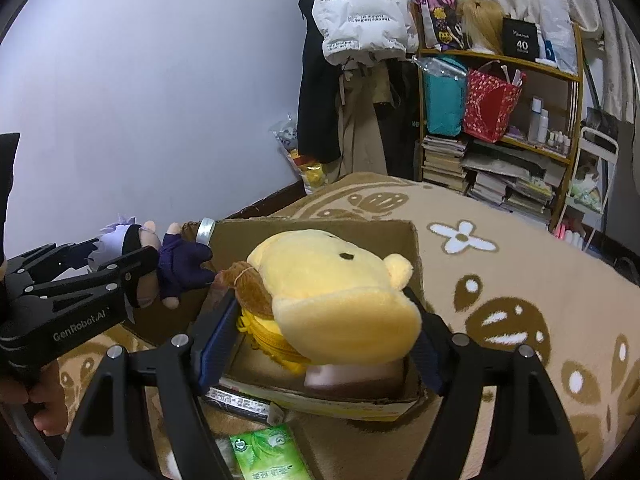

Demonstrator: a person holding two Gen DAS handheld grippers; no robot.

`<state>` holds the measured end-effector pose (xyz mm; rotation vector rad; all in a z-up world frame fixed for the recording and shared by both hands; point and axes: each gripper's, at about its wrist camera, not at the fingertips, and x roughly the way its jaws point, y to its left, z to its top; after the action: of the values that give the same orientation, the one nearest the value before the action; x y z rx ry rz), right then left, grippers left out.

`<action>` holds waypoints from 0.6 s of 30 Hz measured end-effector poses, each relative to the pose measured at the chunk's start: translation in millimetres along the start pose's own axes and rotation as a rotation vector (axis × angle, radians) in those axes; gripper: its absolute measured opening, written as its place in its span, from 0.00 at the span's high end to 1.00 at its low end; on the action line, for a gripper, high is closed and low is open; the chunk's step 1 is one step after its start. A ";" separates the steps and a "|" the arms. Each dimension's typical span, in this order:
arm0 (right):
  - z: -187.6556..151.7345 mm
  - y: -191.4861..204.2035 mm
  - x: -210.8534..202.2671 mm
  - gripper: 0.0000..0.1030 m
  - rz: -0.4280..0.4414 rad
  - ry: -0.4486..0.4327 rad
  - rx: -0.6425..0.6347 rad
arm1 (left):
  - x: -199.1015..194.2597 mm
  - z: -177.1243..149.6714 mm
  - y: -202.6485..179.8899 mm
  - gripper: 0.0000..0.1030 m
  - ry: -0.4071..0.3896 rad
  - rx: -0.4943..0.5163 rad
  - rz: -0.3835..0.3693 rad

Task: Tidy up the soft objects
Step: 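Lower the doll and yellow plush into the box and open both tools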

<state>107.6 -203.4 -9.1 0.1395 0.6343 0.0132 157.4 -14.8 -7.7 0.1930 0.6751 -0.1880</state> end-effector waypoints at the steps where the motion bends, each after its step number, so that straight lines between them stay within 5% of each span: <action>1: -0.2 -0.5 0.5 0.21 -0.001 0.004 0.002 | -0.3 -0.1 0.4 0.45 0.000 0.001 0.002; 9: 1.5 -1.8 -3.5 0.16 0.006 -0.006 0.015 | -8.5 1.1 5.2 0.44 -0.023 -0.001 0.028; 18: 5.8 -1.3 -11.7 0.01 -0.008 -0.017 0.034 | -19.6 4.2 16.1 0.11 -0.058 -0.017 0.028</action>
<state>101.6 -206.0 2.3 0.1696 0.6185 -0.0059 148.7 1.9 9.8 0.1803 0.6163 -0.1609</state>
